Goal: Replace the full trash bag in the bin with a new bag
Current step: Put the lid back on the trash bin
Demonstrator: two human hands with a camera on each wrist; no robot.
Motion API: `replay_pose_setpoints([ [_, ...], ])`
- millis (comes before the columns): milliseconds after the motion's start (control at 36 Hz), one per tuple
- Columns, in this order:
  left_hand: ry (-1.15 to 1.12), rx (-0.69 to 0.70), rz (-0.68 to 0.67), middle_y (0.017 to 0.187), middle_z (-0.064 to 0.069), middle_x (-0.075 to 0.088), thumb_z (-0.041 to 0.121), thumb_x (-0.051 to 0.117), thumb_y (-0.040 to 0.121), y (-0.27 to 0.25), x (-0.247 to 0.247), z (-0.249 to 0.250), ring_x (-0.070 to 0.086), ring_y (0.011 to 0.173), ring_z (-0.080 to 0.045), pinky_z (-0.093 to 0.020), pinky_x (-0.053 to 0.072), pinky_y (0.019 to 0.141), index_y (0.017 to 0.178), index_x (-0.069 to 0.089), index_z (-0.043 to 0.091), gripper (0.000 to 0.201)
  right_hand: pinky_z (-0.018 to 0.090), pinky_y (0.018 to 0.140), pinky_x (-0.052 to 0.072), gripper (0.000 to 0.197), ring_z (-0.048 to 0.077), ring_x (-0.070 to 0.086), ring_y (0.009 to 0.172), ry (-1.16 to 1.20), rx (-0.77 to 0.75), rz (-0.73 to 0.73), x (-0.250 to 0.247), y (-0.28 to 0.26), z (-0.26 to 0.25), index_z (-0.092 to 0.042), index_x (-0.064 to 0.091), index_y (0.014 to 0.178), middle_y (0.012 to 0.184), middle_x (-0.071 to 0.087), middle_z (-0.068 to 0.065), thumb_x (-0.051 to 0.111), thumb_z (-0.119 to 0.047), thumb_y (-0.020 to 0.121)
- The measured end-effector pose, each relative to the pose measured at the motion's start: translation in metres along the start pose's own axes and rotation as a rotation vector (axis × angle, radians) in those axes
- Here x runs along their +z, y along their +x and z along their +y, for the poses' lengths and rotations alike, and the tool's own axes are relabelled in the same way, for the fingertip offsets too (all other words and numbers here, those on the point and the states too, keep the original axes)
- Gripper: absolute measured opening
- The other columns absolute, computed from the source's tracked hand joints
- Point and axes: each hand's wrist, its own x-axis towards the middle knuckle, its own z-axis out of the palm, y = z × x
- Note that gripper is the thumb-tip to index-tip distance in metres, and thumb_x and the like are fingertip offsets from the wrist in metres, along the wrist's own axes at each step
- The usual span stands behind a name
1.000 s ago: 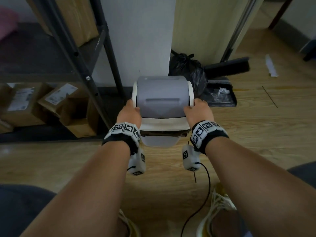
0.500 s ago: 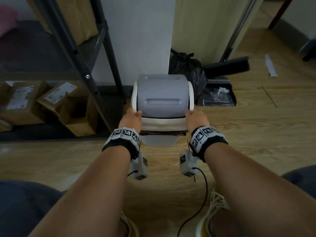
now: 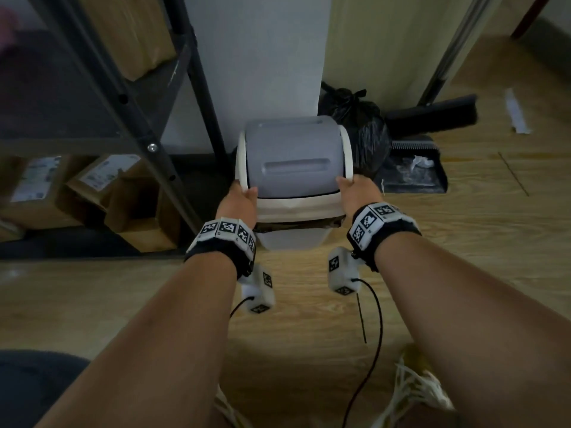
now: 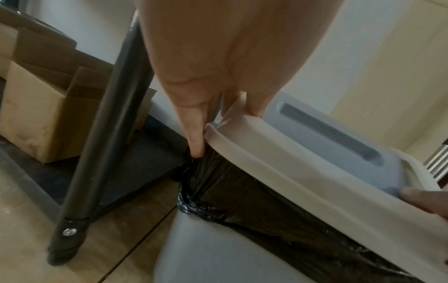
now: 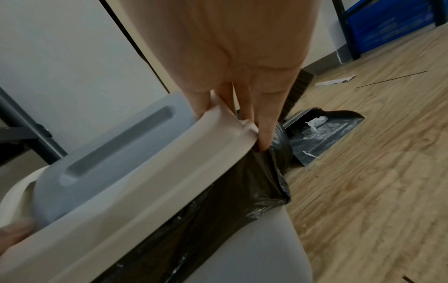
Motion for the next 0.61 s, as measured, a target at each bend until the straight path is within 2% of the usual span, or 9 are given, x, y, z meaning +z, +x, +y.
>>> replay_pose_setpoints([
  [139,-0.013,-0.025,0.008,0.121,-0.023,0.059,0.036,0.037,0.102,0.023,-0.002,0.009,0.058,0.109,-0.039,-0.037,0.044,0.085,0.132,0.045,0.007,0.043,0.033,0.092,0.045,0.042,0.033,0.058,0.114,-0.005,-0.009,-0.007,0.003,0.022,-0.012,-0.003,0.06,0.119,0.122,0.062,0.019,0.041,-0.036,0.1],
  [250,-0.072,-0.051,-0.012,0.124,-0.018,0.057,0.036,0.037,0.101,0.045,-0.004,0.016,0.057,0.113,-0.036,-0.036,0.042,0.086,0.135,0.045,0.01,0.043,0.033,0.09,0.045,0.042,0.033,0.058,0.113,0.022,-0.008,-0.01,0.006,0.036,-0.02,-0.003,0.059,0.119,0.12,0.063,0.018,0.041,-0.037,0.1],
  [333,-0.104,-0.078,-0.027,0.127,-0.016,0.056,0.036,0.038,0.101,0.055,-0.006,0.018,0.055,0.116,-0.035,-0.038,0.042,0.089,0.138,0.043,0.013,0.044,0.033,0.073,0.04,0.034,0.032,0.058,0.098,0.048,0.014,0.007,0.011,0.044,-0.022,-0.002,0.056,0.107,0.109,0.06,0.019,0.041,-0.032,0.1],
  [389,-0.111,-0.085,-0.03,0.127,-0.016,0.056,0.037,0.038,0.101,0.054,-0.005,0.017,0.056,0.116,-0.035,-0.039,0.043,0.09,0.138,0.043,0.013,0.045,0.031,0.071,0.035,0.032,0.027,0.053,0.087,0.029,0.012,0.026,0.014,0.043,-0.021,-0.002,0.054,0.106,0.11,0.06,0.019,0.039,-0.03,0.101],
  [417,-0.11,-0.078,-0.026,0.127,-0.016,0.056,0.038,0.038,0.101,0.053,-0.004,0.016,0.056,0.115,-0.036,-0.039,0.043,0.092,0.138,0.042,0.013,0.045,0.031,0.071,0.036,0.033,0.028,0.054,0.089,0.005,0.004,0.034,0.015,0.041,-0.021,-0.001,0.054,0.109,0.113,0.06,0.019,0.038,-0.029,0.102],
  [500,-0.061,-0.063,-0.031,0.13,-0.018,0.054,0.04,0.036,0.101,0.051,-0.006,0.014,0.054,0.117,-0.037,-0.042,0.043,0.097,0.139,0.04,0.012,0.048,0.034,0.078,0.042,0.036,0.035,0.056,0.11,-0.053,-0.023,0.018,0.013,0.036,-0.023,0.001,0.053,0.119,0.123,0.057,0.022,0.036,-0.027,0.103],
  [555,-0.032,-0.063,-0.049,0.132,-0.019,0.053,0.042,0.035,0.1,0.049,-0.008,0.014,0.054,0.118,-0.037,-0.042,0.043,0.096,0.143,0.036,0.015,0.051,0.038,0.091,0.045,0.036,0.037,0.052,0.119,-0.117,-0.052,-0.022,0.009,0.032,-0.025,-0.001,0.053,0.127,0.13,0.054,0.023,0.037,-0.023,0.102],
  [611,-0.008,-0.059,-0.061,0.136,-0.019,0.05,0.045,0.035,0.1,0.046,-0.01,0.015,0.052,0.119,-0.038,-0.041,0.043,0.095,0.148,0.029,0.017,0.056,0.043,0.103,0.041,0.037,0.039,0.048,0.125,-0.151,-0.06,-0.048,0.005,0.027,-0.027,-0.002,0.05,0.133,0.135,0.05,0.024,0.037,-0.018,0.102],
])
